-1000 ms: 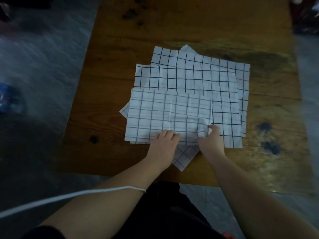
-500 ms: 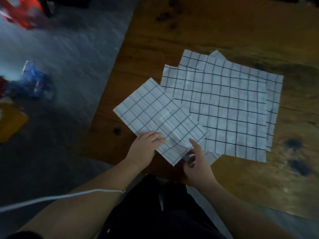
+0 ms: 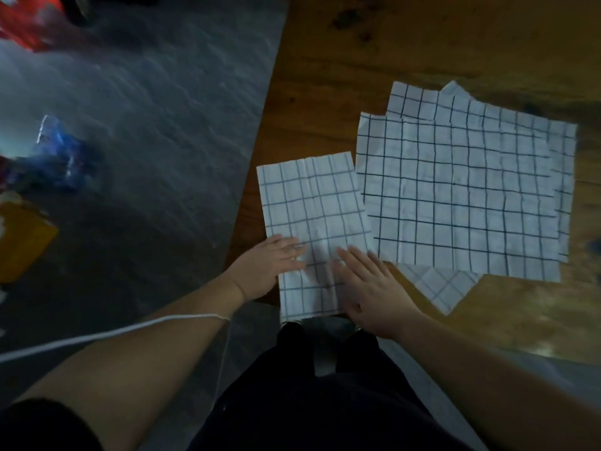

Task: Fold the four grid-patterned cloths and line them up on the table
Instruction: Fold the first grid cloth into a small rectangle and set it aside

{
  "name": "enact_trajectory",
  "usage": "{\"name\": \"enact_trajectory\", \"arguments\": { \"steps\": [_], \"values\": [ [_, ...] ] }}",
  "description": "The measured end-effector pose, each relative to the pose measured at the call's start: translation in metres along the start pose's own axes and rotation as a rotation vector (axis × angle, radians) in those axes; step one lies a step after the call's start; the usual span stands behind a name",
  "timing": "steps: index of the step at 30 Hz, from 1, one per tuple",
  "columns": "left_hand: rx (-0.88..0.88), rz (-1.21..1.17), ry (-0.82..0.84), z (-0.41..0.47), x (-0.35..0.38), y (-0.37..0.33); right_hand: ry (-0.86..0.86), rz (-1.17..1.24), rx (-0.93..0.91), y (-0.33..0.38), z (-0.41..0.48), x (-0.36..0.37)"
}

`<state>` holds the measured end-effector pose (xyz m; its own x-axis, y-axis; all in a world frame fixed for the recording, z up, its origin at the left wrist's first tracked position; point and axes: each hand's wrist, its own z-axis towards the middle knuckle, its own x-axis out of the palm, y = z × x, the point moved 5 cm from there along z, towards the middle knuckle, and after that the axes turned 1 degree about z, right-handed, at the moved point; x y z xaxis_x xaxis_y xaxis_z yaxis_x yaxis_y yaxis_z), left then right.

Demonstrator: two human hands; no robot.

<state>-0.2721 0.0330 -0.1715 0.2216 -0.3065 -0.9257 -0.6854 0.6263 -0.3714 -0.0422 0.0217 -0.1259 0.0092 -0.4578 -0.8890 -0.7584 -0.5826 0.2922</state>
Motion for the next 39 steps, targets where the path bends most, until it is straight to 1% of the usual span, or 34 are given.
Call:
{"name": "enact_trajectory", "arguments": {
  "steps": [2, 5, 8, 11, 13, 15, 17, 18, 20, 21, 22, 24, 26, 29, 32, 35, 37, 39],
  "values": [
    [0.076, 0.137, 0.046, -0.015, -0.001, 0.009, 0.005, 0.020, 0.003, 0.008, 0.019, -0.003],
    [0.102, 0.209, 0.071, -0.032, -0.001, 0.021, 0.001, 0.003, 0.018, 0.016, 0.052, -0.006],
    [0.077, 0.206, 0.032, -0.042, -0.004, 0.029, 0.034, -0.010, 0.076, 0.018, 0.069, 0.000],
    [0.061, 0.159, 0.007, -0.046, -0.007, 0.032, 0.016, 0.070, 0.090, 0.017, 0.069, -0.001],
    [0.033, 0.103, -0.007, -0.049, -0.010, 0.034, -0.003, 0.111, 0.107, 0.010, 0.065, -0.004],
    [-0.012, 0.024, -0.028, -0.053, -0.013, 0.038, 0.001, 0.043, 0.114, 0.002, 0.053, -0.005],
    [-0.098, -0.140, -0.032, -0.055, -0.017, 0.041, 0.046, -0.013, 0.041, -0.002, 0.034, -0.002],
    [-0.155, -0.245, -0.041, -0.055, -0.021, 0.042, 0.083, 0.000, -0.014, -0.001, 0.024, -0.001],
    [-0.279, -0.438, -0.109, -0.055, -0.030, 0.043, 0.146, 0.029, -0.071, -0.004, 0.008, 0.004],
    [-0.335, -0.513, -0.149, -0.055, -0.035, 0.043, 0.133, 0.039, -0.069, -0.007, 0.004, 0.005],
    [-0.379, -0.566, -0.177, -0.055, -0.039, 0.043, 0.078, 0.052, -0.049, -0.010, 0.001, 0.004],
    [-0.421, -0.613, -0.196, -0.055, -0.044, 0.041, -0.054, 0.097, 0.032, -0.014, 0.002, 0.002],
    [-0.427, -0.614, -0.187, -0.054, -0.047, 0.039, -0.165, 0.142, 0.091, -0.014, 0.011, 0.000],
    [-0.432, -0.636, -0.186, -0.054, -0.049, 0.036, -0.275, 0.223, 0.157, -0.015, 0.029, -0.007],
    [-0.461, -0.666, -0.185, -0.053, -0.053, 0.036, -0.293, 0.270, 0.202, -0.023, 0.043, -0.011],
    [-0.508, -0.722, -0.172, -0.051, -0.056, 0.037, -0.279, 0.260, 0.144, -0.023, 0.053, -0.016],
    [-0.593, -0.795, -0.237, -0.049, -0.059, 0.040, -0.267, 0.242, 0.098, -0.021, 0.056, -0.019],
    [-0.655, -0.836, -0.312, -0.049, -0.063, 0.042, -0.269, 0.244, 0.094, -0.020, 0.054, -0.019]
  ]
}}
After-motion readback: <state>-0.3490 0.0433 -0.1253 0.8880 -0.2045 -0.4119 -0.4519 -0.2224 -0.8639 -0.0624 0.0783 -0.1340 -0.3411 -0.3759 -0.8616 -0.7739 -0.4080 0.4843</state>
